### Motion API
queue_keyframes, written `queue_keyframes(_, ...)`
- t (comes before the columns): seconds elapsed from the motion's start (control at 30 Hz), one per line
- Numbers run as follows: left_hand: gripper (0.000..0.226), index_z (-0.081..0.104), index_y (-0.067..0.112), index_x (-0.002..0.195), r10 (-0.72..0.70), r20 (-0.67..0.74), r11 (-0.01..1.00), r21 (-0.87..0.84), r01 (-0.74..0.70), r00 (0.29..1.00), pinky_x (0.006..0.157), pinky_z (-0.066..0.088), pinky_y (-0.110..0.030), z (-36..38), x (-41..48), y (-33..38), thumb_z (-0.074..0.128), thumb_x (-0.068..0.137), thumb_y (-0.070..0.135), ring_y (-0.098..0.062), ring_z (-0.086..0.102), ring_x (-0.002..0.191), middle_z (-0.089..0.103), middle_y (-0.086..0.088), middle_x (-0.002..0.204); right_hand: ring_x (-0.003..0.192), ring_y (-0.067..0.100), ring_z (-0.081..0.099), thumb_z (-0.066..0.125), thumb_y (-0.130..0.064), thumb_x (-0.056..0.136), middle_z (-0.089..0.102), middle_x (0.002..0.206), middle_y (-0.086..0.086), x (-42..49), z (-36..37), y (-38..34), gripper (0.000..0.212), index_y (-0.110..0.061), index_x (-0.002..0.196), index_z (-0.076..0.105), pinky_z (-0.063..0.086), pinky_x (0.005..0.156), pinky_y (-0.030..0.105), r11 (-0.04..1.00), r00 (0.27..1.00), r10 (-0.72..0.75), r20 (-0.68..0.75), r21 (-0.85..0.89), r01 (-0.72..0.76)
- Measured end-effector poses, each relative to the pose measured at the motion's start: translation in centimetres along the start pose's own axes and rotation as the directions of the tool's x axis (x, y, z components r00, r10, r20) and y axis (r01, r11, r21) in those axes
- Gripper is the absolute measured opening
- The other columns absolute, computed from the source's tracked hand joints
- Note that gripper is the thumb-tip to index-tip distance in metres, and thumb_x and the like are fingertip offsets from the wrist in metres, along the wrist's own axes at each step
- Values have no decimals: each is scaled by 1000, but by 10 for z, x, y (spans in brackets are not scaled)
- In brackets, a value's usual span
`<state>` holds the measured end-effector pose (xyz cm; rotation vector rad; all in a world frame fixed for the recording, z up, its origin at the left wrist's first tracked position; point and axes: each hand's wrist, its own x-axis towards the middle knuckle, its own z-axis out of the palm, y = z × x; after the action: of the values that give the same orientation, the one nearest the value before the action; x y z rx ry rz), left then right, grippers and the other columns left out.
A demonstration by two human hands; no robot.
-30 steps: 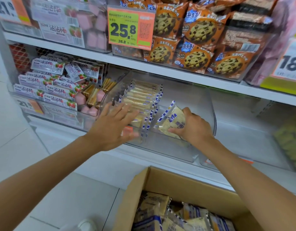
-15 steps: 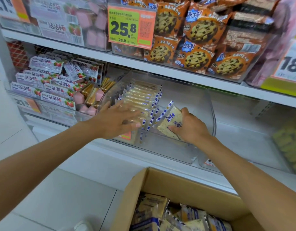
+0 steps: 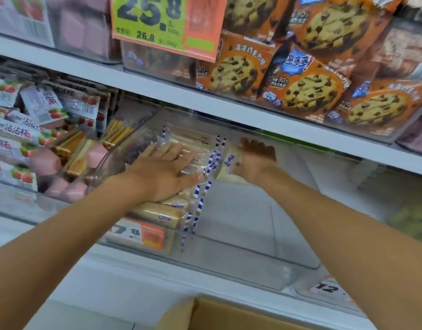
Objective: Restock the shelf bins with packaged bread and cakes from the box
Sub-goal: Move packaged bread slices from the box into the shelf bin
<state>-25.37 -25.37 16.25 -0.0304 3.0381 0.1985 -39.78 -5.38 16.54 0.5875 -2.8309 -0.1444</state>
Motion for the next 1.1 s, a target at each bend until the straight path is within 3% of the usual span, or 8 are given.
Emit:
queue_keyframes(0.2, 85, -12, 44, 153, -7, -16, 1000, 14, 7, 1000, 121, -13, -43, 1, 2, 2, 5, 79, 82, -11, -23, 148, -20, 6, 162, 109, 33, 50, 72, -42, 77, 51, 119, 12, 5, 40, -2, 64, -15, 129, 46, 34, 95, 41, 996, 958, 81, -275, -13, -88)
queue_keyframes(0.3, 94, -11, 43, 153, -13, 0, 1000, 12, 13, 1000, 121, -12, -44, -1, -1, 3, -1, 68, 83, -12, -22, 148, -19, 5, 163, 114, 34, 47, 71, -38, 81, 46, 128, 13, 4, 41, -6, 56, -17, 129, 49, 35, 97, 42, 1000, 955, 8, -297, 4, -7)
queue_keyframes(0.37, 91, -11, 42, 154, -20, -2, 1000, 15, 20, 1000, 121, -12, -44, -1, -1, 4, 1, 73, 83, -12, -22, 149, -19, 5, 163, 115, 34, 47, 69, -31, 82, 47, 128, 13, 1, 42, -12, 52, -16, 129, 51, 36, 97, 44, 999, 951, -3, -310, 38, 16)
queue_keyframes(0.53, 82, -9, 42, 154, -26, -25, 1000, 9, 26, 999, 122, -11, -44, 1, 1, 2, 9, 84, 80, -12, -21, 149, -17, 5, 164, 103, 31, 53, 77, -31, 74, 57, 109, 8, -1, 49, -14, 44, -16, 111, 57, 41, 94, 42, 989, 915, 40, -402, 147, 21)
queue_keyframes(0.73, 81, -6, 43, 154, -27, -23, 1000, -2, 27, 999, 121, -11, -44, 1, 2, 1, 12, 85, 80, -11, -18, 150, -12, 5, 165, 110, 31, 49, 74, -40, 80, 53, 116, 10, 3, 44, -17, 53, -15, 121, 52, 36, 95, 40, 997, 943, 63, -327, 70, -42)
queue_keyframes(0.87, 81, -5, 44, 154, -29, -30, 1000, -4, 28, 999, 121, -11, -43, 1, 2, 1, 12, 84, 82, -11, -17, 150, -11, 5, 165, 109, 33, 49, 73, -36, 79, 52, 117, 13, 0, 36, -14, 51, -13, 121, 55, 36, 91, 41, 984, 939, 171, -298, 104, -147)
queue_keyframes(1.0, 81, -6, 43, 154, -30, -25, 1000, 8, 30, 999, 121, -11, -43, 2, 3, 2, 13, 85, 81, -11, -16, 150, -11, 5, 165, 114, 33, 47, 70, -32, 85, 50, 124, 13, 4, 34, -15, 50, -17, 129, 53, 36, 93, 40, 986, 968, 51, -247, 168, -10)
queue_keyframes(1.1, 80, -5, 44, 154, -35, -31, 999, 6, 35, 999, 121, -11, -42, 4, 6, 0, 15, 86, 81, -11, -15, 150, -10, 5, 165, 120, 37, 46, 74, -24, 81, 52, 128, 16, 2, 37, -15, 57, -14, 134, 53, 36, 100, 41, 946, 947, 70, -314, 323, 37)
